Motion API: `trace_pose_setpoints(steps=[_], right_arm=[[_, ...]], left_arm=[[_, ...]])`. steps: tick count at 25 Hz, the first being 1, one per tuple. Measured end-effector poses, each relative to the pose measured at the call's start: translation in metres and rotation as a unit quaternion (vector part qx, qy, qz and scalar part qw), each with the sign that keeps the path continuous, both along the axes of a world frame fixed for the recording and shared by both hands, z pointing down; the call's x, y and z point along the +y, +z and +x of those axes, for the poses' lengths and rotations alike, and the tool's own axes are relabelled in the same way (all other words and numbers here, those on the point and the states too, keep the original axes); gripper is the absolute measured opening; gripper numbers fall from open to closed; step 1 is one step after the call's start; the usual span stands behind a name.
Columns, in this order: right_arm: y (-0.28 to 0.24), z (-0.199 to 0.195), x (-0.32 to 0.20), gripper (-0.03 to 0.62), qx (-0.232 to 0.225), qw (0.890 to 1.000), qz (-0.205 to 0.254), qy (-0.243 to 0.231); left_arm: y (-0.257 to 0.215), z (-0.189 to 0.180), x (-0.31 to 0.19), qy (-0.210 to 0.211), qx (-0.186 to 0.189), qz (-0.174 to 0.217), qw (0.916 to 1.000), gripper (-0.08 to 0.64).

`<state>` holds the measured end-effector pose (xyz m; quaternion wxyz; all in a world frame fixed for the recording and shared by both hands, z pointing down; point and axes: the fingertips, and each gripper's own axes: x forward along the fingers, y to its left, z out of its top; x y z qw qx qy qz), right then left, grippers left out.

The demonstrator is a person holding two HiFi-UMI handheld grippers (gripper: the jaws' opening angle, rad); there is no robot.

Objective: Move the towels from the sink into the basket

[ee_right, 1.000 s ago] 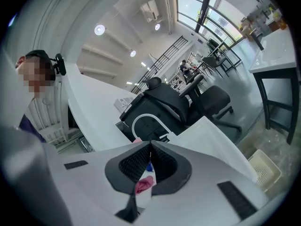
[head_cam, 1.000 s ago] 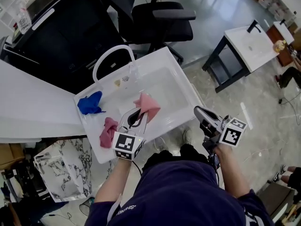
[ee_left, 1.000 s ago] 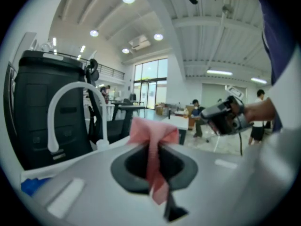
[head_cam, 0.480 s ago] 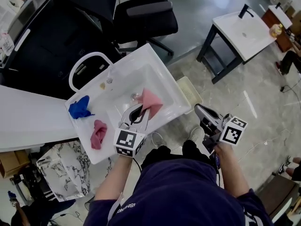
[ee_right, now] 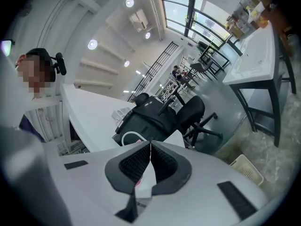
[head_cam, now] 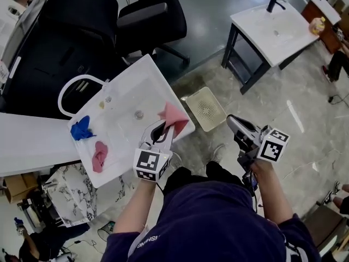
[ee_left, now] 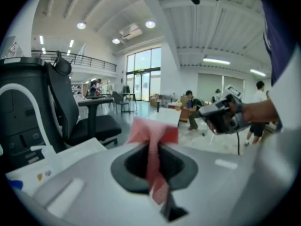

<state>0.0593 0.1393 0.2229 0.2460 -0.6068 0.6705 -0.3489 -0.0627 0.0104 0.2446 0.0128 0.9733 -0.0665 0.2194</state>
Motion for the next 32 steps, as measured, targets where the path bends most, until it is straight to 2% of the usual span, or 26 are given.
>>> trace_pose_setpoints(steps=[5, 13, 21, 27, 32], right_arm=[[0.002, 0.038, 0.026, 0.009, -0.005, 1.000, 0.003, 0.009], [0.018, 0.067, 0.043, 0.009, -0.020, 0.999, -0.011, 0.029], [0.028, 0.085, 0.027, 0.009, -0.016, 0.997, -0.034, 0.073], [0.024, 0.097, 0.002, 0.009, -0.001, 0.994, -0.048, 0.095], [0.023, 0.102, -0.025, 0.009, 0.004, 0.995, -0.053, 0.089]], left_arm=[[0.000, 0.038, 0.022, 0.007, -0.005, 0.005, 0.9999, 0.018], [0.010, 0.079, 0.035, 0.032, -0.014, -0.005, 0.9994, 0.018], [0.021, 0.116, 0.027, 0.083, 0.001, -0.040, 0.9957, 0.018], [0.010, 0.146, 0.008, 0.129, 0.016, -0.040, 0.9907, 0.018], [0.010, 0.152, -0.014, 0.126, 0.020, -0.049, 0.9906, 0.018]])
